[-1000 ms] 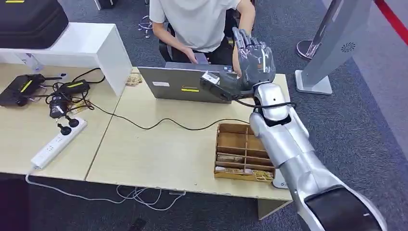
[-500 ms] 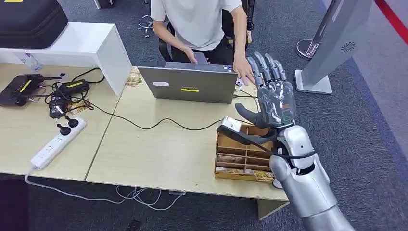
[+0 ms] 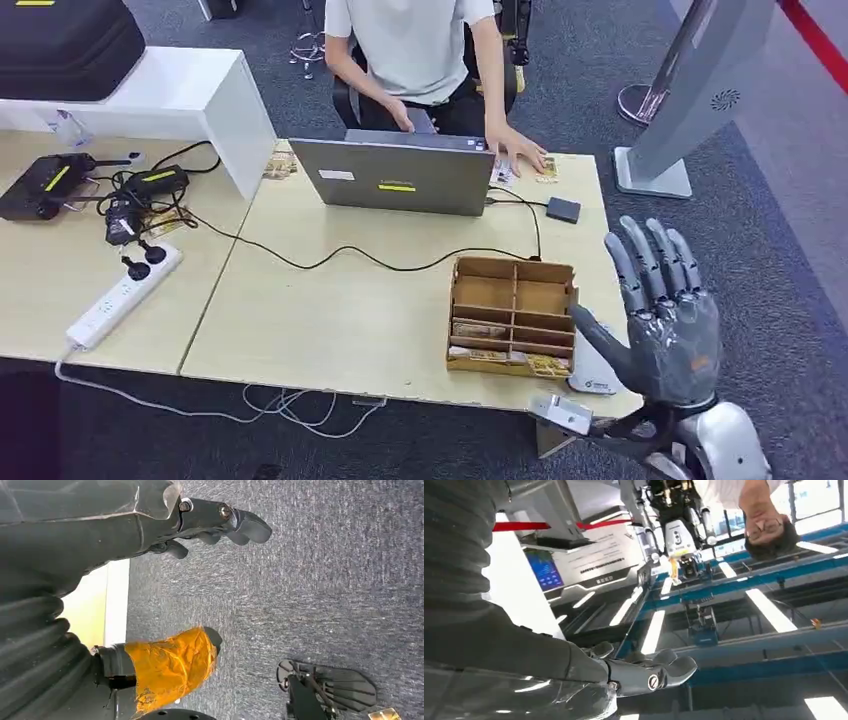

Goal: Pass the card to the sensor for recognition and then transmit it.

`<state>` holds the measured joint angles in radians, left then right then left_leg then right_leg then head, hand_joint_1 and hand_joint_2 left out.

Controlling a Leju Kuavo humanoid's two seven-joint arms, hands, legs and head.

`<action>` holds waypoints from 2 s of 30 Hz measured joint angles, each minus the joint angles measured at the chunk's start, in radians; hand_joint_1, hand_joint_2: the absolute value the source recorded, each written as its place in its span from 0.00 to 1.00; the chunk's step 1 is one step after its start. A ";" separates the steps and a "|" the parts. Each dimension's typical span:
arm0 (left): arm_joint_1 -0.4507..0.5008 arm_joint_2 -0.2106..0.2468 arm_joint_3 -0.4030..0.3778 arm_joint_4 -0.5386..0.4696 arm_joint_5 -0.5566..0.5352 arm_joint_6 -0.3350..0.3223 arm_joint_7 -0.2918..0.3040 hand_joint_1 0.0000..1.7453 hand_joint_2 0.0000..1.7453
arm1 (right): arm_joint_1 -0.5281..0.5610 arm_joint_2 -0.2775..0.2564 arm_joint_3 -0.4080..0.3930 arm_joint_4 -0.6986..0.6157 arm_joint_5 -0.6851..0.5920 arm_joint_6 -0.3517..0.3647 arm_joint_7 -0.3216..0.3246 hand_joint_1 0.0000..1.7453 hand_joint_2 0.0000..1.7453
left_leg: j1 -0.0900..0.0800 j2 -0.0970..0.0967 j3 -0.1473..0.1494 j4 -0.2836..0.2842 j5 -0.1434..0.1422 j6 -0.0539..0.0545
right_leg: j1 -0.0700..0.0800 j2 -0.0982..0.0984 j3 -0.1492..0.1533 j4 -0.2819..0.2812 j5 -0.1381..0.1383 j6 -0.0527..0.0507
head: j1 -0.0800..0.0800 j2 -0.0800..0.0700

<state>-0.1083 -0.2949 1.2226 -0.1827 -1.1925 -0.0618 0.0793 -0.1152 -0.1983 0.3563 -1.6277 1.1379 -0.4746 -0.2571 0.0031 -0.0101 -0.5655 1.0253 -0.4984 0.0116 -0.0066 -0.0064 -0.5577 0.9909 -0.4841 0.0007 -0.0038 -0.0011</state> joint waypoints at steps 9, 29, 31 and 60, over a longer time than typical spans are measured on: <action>-0.001 0.001 0.026 0.000 0.009 0.002 -0.002 0.00 1.00 | 0.142 -0.042 -0.016 -0.037 0.010 0.034 -0.017 0.00 1.00 | 0.000 0.001 0.000 0.000 0.000 0.000 | 0.000 0.001 0.000 0.000 0.000 0.000 | 0.000 0.000; -0.001 0.004 0.034 0.000 0.007 0.002 -0.007 0.00 1.00 | 0.169 -0.045 0.040 0.105 0.009 0.110 0.014 0.00 1.00 | 0.000 0.001 0.000 0.000 0.000 0.000 | 0.000 0.001 0.000 0.000 0.000 0.000 | 0.000 0.000; -0.001 0.006 0.035 0.000 0.007 0.002 -0.007 0.00 1.00 | 0.168 -0.048 0.045 0.114 0.006 0.116 0.016 0.00 1.00 | 0.000 0.001 0.000 0.000 0.000 0.000 | 0.000 0.001 0.000 0.000 0.000 0.000 | 0.000 0.000; -0.002 0.026 0.052 0.000 0.000 0.016 0.002 0.00 1.00 | 0.136 -0.049 0.088 0.217 -0.038 0.159 0.023 0.00 1.00 | 0.000 0.001 0.000 0.000 0.000 0.000 | 0.000 0.001 0.001 0.000 0.000 0.000 | 0.000 0.000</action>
<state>-0.1105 -0.2693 1.2745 -0.1827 -1.1925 -0.0462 0.0809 0.0211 -0.2472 0.4440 -1.4103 1.0994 -0.3155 -0.2342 0.0031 -0.0093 -0.5654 1.0252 -0.4983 0.0117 -0.0066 -0.0056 -0.5571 0.9912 -0.4840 0.0007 -0.0038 -0.0011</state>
